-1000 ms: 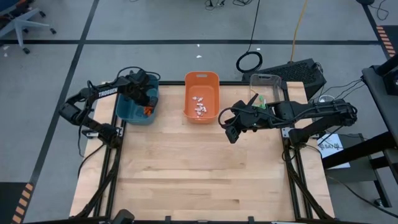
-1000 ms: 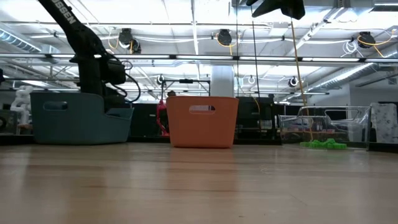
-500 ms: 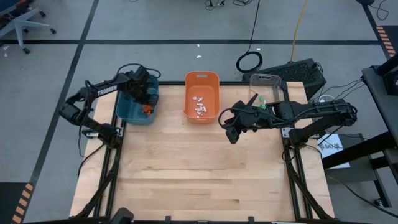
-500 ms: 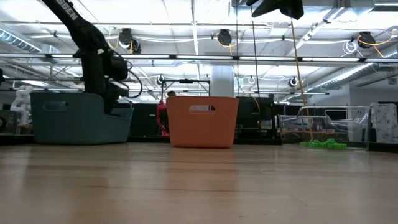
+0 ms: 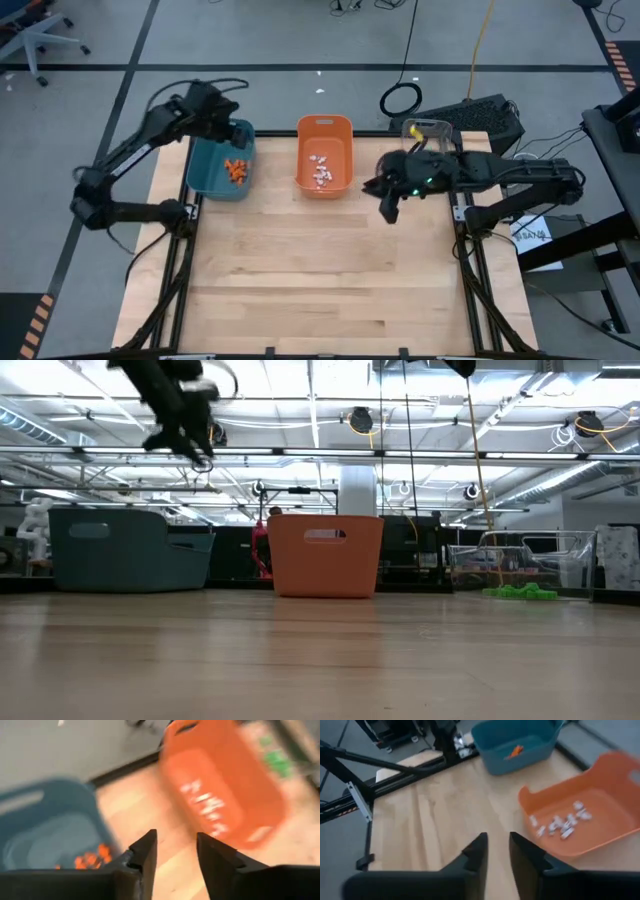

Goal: Sort Halloween decoration
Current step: Return to Home Position

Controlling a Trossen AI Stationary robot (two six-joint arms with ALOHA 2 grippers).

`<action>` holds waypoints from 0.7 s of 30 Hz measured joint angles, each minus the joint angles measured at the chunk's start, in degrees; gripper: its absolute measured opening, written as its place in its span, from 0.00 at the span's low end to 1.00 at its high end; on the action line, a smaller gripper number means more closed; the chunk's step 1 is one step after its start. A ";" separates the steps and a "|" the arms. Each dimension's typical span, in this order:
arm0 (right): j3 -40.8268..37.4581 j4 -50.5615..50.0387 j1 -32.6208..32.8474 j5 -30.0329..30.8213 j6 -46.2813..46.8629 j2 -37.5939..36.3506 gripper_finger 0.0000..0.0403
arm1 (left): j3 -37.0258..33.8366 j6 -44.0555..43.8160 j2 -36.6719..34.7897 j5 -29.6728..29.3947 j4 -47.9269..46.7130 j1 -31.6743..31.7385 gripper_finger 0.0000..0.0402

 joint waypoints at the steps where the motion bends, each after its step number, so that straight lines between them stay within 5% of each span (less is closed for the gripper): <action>1: 0.00 0.00 -0.58 0.01 -1.41 -0.87 0.12 | 0.97 0.43 -1.43 0.12 0.02 -0.89 0.32; 5: 0.00 0.04 -2.49 -0.26 -7.61 -3.97 0.01 | 3.16 -0.91 -6.38 0.06 0.36 -3.61 0.20; 14: 0.00 2.51 -5.52 -3.79 -18.74 -9.38 0.00 | 3.46 -9.78 -12.72 0.22 2.49 -7.93 0.01; 21: 0.00 6.27 -5.61 -4.31 -20.17 -12.20 0.00 | 3.51 1.97 -15.12 -0.93 9.42 -20.07 0.00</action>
